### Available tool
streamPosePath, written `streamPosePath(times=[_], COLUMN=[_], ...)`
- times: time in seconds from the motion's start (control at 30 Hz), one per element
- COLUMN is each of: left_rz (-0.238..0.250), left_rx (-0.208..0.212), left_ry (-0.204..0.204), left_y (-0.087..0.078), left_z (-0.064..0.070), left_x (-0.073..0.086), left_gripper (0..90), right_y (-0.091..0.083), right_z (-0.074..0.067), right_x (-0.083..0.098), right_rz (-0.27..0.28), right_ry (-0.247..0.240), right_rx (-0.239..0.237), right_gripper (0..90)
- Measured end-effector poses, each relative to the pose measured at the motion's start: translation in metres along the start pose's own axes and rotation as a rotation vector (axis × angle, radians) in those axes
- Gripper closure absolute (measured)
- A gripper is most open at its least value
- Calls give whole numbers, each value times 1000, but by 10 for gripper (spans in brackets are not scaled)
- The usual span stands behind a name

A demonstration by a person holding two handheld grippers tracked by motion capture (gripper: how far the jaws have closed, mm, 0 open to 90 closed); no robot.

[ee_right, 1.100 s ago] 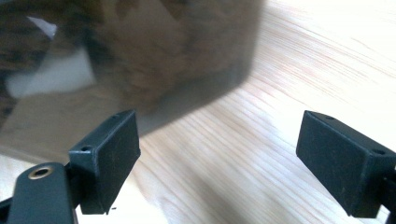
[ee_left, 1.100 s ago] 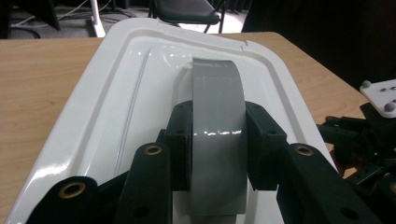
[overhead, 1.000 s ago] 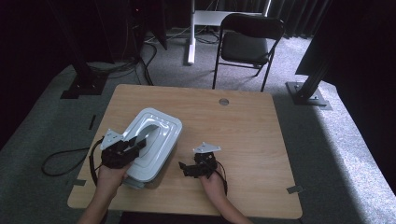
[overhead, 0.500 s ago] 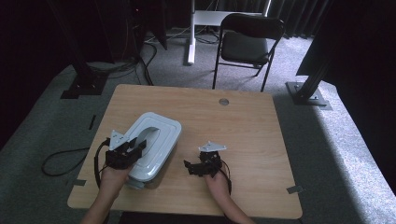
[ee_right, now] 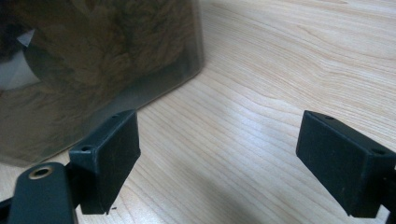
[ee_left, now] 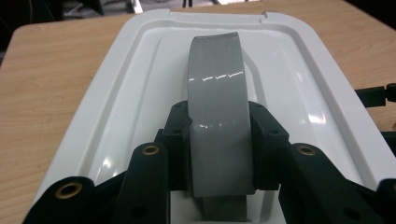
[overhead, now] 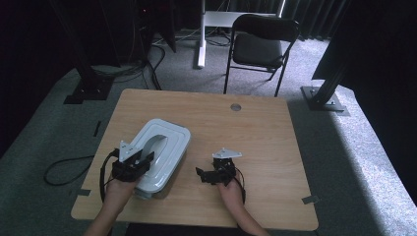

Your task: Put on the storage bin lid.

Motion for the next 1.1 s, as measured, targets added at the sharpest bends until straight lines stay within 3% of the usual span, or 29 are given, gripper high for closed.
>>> streamPosePath(times=[0.43, 0.6, 0.9, 0.97, 1.03, 1.1], left_rz=[-22, -14, -32, -40, -38, -38], left_rx=[-6, -54, -9, 23, 37, 61], left_ry=[9, 70, 40, 48, 28, 17], left_y=[5, 6, 6, 6, 4, 3], left_z=[7, 16, 10, 10, 9, 6], left_x=[-2, 1, -2, -3, -6, -9], left_gripper=[655, 653, 644, 549, 524, 401], right_y=[3, 5, 1, 0, -1, -2], right_z=[-1, 0, 3, 3, 3, 3], right_x=[0, 1, 0, -1, -1, -2], right_rz=[-12, -17, -8, -8, -3, 0], right_ry=[-5, -8, 5, 6, 4, 4], right_rx=[-3, -4, -5, -5, -8, -6], right_gripper=[128, 128, 128, 128, 128, 128])
Point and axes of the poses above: each handheld gripper's, and its own axes: y roughly forward along the jaws, x roughly out of its underside, z roughly to its right, the point moved 1 cm from there along y, roughly forward along the jaws, and after that the axes turned 1 degree about y, right-handed, at the moved point
